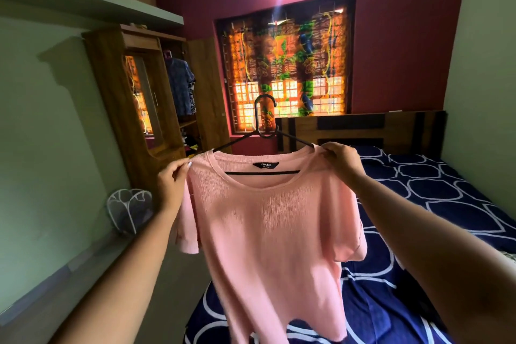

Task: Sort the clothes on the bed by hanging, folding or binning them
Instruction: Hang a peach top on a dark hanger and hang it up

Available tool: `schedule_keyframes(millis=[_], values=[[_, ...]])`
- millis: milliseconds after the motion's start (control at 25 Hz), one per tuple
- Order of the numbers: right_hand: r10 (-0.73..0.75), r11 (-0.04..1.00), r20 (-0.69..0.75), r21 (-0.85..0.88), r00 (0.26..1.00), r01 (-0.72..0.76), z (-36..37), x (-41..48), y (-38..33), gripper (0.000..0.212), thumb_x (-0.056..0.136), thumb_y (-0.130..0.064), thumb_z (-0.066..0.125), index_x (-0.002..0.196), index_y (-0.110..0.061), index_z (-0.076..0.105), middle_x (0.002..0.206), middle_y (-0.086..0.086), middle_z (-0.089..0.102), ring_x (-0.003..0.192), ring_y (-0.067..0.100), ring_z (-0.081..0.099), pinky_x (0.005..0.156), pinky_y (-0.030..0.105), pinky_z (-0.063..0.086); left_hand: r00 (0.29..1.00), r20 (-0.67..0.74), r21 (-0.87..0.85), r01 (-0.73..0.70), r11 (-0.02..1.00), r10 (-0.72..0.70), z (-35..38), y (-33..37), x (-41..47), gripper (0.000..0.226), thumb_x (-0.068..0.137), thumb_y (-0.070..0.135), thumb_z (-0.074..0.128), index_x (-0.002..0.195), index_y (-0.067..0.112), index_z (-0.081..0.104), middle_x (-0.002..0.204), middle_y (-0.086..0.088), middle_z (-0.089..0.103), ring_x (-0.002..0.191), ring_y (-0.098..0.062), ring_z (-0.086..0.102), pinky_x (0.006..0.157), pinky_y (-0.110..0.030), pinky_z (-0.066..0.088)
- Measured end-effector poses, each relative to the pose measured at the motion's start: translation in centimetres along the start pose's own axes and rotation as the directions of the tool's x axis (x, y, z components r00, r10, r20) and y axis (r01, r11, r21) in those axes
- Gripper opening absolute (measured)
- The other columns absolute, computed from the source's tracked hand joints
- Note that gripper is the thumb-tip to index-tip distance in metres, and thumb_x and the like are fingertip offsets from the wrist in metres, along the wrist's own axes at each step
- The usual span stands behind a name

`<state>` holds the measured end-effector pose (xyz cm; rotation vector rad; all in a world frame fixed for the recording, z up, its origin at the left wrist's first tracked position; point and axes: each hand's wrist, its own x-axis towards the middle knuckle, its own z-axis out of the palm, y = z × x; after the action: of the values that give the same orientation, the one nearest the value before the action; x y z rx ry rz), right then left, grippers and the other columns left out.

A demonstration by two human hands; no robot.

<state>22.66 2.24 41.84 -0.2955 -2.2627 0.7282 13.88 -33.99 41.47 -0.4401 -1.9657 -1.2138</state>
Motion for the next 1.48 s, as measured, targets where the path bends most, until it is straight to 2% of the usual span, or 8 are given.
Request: schedule_keyframes(millis=[360,520,680,760,880,1040,1360,1480], values=[[-0.026,0.999,-0.053,-0.04,0.998,0.024,-0.9,-0.9,0.1,0.023,0.095,-0.017,0.053,0.11,-0.012,0.069,0.109,0.005,0.069,0.1,0.023,0.062,0.084,0.03,0.045,0.938,0.187,-0.059,-0.287,0.956,0.293,2.4,0.4,2.0,0.022,0.082,-0.006,0.067,0.103,-0.006,0.07,0.102,-0.021,0.069,0.096,-0.035,0.063,0.083,-0.004,0.042],[-0.038,0.999,-0.106,-0.041,0.994,0.034,-2.3,-0.5,0.7,0.024,0.094,-0.014,0.051,0.11,-0.012,0.068,0.11,0.005,0.069,0.1,0.024,0.062,0.082,0.029,0.043,0.936,0.351,0.055,-0.048,0.997,0.026,1.2,-2.5,1.5,0.056,0.086,-0.006,0.063,0.137,0.012,0.049,0.114,0.0,0.058,0.102,-0.018,0.056,0.091,-0.034,0.045],[-0.029,0.999,-0.129,-0.039,0.991,0.024,-3.3,-0.1,1.4,0.024,0.096,-0.016,0.05,0.113,-0.014,0.068,0.112,0.004,0.069,0.102,0.021,0.062,0.086,0.03,0.046,0.869,0.372,0.416,0.158,0.896,-0.325,-0.5,-7.7,1.7,0.034,0.088,-0.007,0.057,0.121,0.003,0.062,0.094,-0.015,0.071,0.093,-0.029,0.065,0.093,-0.044,0.048],[-0.031,0.999,-0.122,-0.043,0.992,0.026,-3.4,-0.1,1.6,0.024,0.096,-0.017,0.05,0.114,-0.014,0.067,0.112,0.004,0.068,0.101,0.02,0.062,0.085,0.029,0.045,0.871,0.31,0.332,0.277,0.902,-0.381,-0.1,-7.0,1.5,0.034,0.092,0.003,0.059,0.125,0.001,0.059,0.112,-0.021,0.066,0.106,-0.033,0.061,0.091,-0.041,0.046],[-0.045,0.999,-0.108,-0.034,0.993,0.042,-3.2,0.0,1.3,0.023,0.096,-0.017,0.051,0.112,-0.014,0.068,0.11,0.004,0.068,0.1,0.02,0.062,0.082,0.027,0.044,0.898,0.366,0.092,0.226,0.97,-0.244,1.5,-2.9,1.6,0.051,0.094,0.027,0.058,0.142,0.014,0.043,0.141,-0.01,0.047,0.13,-0.029,0.044,0.103,-0.045,0.039],[-0.065,0.998,-0.071,-0.014,0.995,0.065,-3.1,-0.2,0.6,0.024,0.096,-0.014,0.05,0.114,-0.013,0.067,0.111,0.004,0.068,0.101,0.02,0.061,0.084,0.027,0.043,0.811,0.584,0.026,-0.026,0.999,0.006,4.3,0.7,2.5,0.05,0.096,0.034,0.052,0.143,0.021,0.041,0.135,0.012,0.041,0.125,-0.007,0.038,0.104,-0.036,0.037],[0.017,0.92,0.223,-0.386,0.975,0.072,-3.0,1.1,0.9,0.027,0.087,-0.024,0.065,0.113,-0.021,0.061,0.114,0.002,0.063,0.11,0.028,0.055,0.096,0.049,0.042,0.901,0.373,-0.041,-0.224,0.974,0.223,7.5,2.2,3.9,0.024,0.095,0.018,0.056,0.11,0.004,0.068,0.105,-0.012,0.069,0.096,-0.026,0.065,0.082,-0.042,0.054],[-0.013,0.954,0.231,-0.29,0.973,0.082,-3.1,1.6,0.0,0.022,0.088,-0.019,0.065,0.109,-0.014,0.065,0.104,0.006,0.067,0.096,0.026,0.062,0.087,0.041,0.05,0.896,0.32,-0.048,-0.31,0.95,0.308,7.8,2.7,4.2,0.022,0.094,0.014,0.058,0.108,0.001,0.068,0.102,-0.014,0.069,0.094,-0.028,0.065,0.081,-0.044,0.055]])
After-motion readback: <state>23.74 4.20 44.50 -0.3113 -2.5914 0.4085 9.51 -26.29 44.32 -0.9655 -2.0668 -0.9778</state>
